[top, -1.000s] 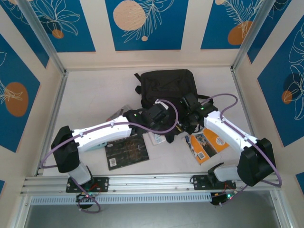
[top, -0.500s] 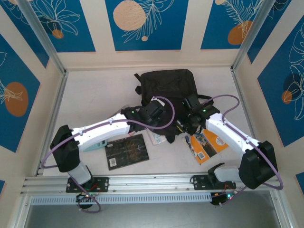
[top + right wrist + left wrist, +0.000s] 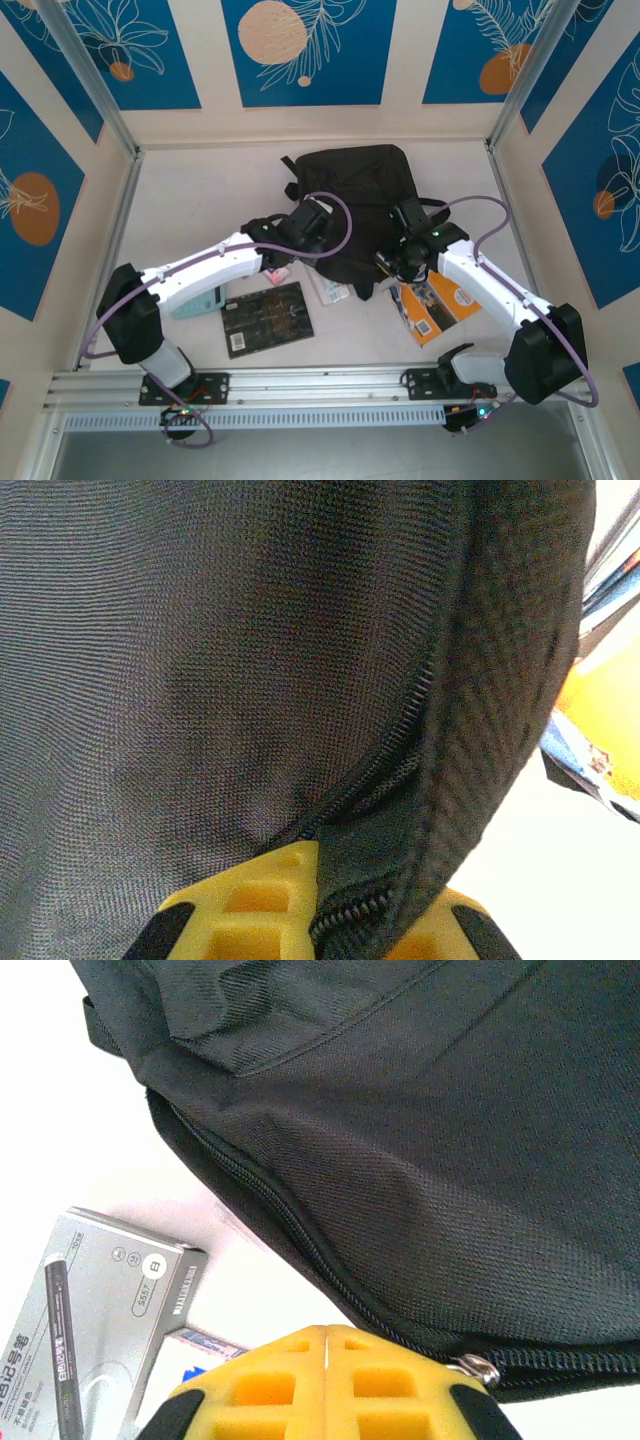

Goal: Pack books, pencil case, and school supplies into a backpack

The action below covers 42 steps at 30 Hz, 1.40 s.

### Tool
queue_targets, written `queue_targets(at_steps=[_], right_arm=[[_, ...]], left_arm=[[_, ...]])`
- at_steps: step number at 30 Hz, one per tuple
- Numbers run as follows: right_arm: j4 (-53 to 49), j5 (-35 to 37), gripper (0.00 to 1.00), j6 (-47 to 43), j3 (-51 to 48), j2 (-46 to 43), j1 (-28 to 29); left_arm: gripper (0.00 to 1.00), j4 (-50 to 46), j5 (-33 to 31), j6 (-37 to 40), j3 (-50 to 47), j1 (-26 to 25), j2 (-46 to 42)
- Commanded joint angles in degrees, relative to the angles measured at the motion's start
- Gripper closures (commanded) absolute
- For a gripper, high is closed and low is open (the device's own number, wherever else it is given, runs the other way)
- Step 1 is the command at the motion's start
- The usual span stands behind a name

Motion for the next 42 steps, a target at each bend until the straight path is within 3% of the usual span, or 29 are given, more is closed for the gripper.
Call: queue_targets(at_steps=[1, 16, 37, 39, 41, 42], right_arm=[[-7.8, 8.9, 1.0, -4.1, -0.9, -1.9, -2.6], [-7.9, 10.4, 1.0, -12.3, -0.2, -5.0, -4.1], [-4.6, 6.2, 1.0, -19.5, -1.6, -7.4, -7.4], [-4.2, 5.6, 1.0, -20.1, -1.5, -7.2, -7.8], [-2.7, 3.5, 0.99, -21.6, -1.6, -6.9, -8.1], [-2.4, 3.0, 0.91, -21.8, -1.4, -6.8, -8.1]], left_arm=[[1.0, -5.8, -6.5, 0.2, -0.1, 5.3, -0.1], [1.0, -6.4, -3.5, -0.4, 5.6, 12.8, 6.9], [1.0, -2.6, -2.4, -0.3, 9.4, 19.8, 10.1], [1.0, -3.3, -1.2, -0.4, 10.2, 20.0, 10.1], [1.0, -2.5, 3.9, -0.8, 9.9, 20.0, 9.1], [1.0, -1.8, 6.5, -1.3, 9.4, 19.8, 8.5]])
